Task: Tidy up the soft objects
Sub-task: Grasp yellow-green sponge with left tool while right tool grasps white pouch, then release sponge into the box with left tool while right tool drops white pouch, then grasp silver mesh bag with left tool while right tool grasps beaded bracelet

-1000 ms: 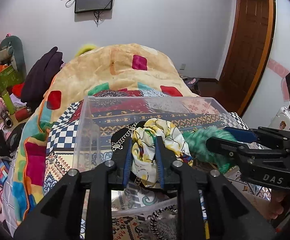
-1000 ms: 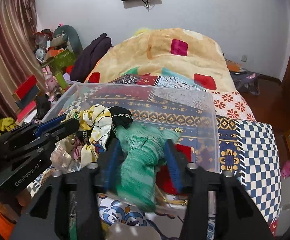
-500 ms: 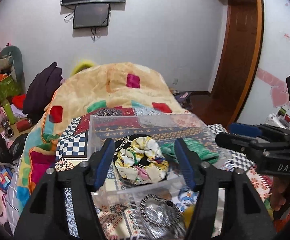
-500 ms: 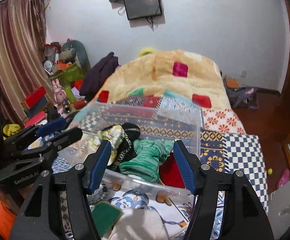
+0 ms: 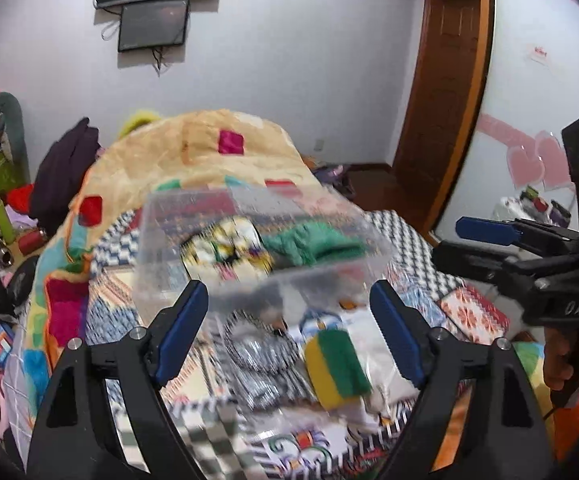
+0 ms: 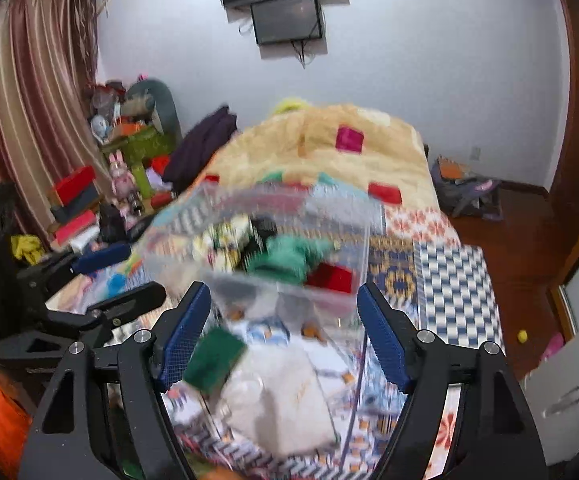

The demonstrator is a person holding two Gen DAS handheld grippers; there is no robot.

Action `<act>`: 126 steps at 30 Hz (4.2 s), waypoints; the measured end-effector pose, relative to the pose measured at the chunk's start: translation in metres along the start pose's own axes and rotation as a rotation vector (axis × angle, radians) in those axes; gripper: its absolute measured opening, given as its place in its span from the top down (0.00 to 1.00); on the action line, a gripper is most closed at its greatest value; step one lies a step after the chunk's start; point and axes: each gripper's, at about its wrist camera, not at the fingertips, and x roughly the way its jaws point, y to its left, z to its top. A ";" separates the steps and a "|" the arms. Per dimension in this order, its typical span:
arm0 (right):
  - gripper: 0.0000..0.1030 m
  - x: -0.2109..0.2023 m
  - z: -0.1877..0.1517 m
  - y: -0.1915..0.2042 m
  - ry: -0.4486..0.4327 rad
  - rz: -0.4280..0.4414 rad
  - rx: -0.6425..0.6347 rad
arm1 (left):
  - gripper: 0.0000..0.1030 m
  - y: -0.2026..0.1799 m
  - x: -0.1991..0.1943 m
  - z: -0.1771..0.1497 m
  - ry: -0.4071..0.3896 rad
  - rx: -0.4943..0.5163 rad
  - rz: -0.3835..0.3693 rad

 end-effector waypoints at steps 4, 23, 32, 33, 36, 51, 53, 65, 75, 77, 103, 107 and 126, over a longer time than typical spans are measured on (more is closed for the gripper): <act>0.29 0.019 -0.023 -0.005 0.083 -0.009 -0.001 | 0.19 -0.008 0.012 -0.017 0.056 0.004 -0.009; 0.75 0.056 -0.073 -0.005 0.224 0.065 0.011 | 0.69 -0.024 0.054 -0.056 0.201 -0.006 -0.102; 0.92 0.036 -0.065 -0.008 0.132 0.062 0.005 | 0.74 -0.018 0.036 -0.051 0.150 -0.029 -0.119; 0.92 0.034 -0.063 -0.008 0.123 0.063 0.007 | 0.75 -0.018 0.034 -0.050 0.143 -0.033 -0.122; 0.92 0.024 -0.058 -0.010 0.085 0.059 0.010 | 0.75 -0.015 0.025 -0.046 0.119 -0.047 -0.131; 0.92 -0.011 -0.004 -0.007 -0.106 0.065 0.011 | 0.75 0.008 -0.017 0.004 -0.062 -0.030 -0.044; 0.92 -0.010 0.006 -0.003 -0.128 0.062 -0.003 | 0.75 0.017 -0.017 0.011 -0.078 -0.030 -0.026; 0.92 0.037 0.049 0.013 -0.144 0.039 -0.017 | 0.75 0.052 0.021 0.038 -0.065 -0.037 0.066; 0.92 0.086 0.048 0.009 -0.040 0.005 -0.002 | 0.75 0.076 0.072 0.040 0.020 -0.093 0.084; 0.92 0.093 0.045 0.012 -0.019 -0.011 -0.020 | 0.75 0.078 0.080 0.039 0.033 -0.101 0.087; 0.32 0.043 0.050 0.026 -0.079 -0.008 -0.073 | 0.49 0.074 0.054 0.042 0.028 -0.076 0.103; 0.32 0.028 0.048 0.029 -0.096 0.017 -0.077 | 0.40 0.067 0.031 0.039 -0.004 -0.049 0.106; 0.57 0.076 -0.019 0.048 0.151 0.121 -0.071 | 0.30 0.055 0.013 -0.035 0.130 -0.036 0.047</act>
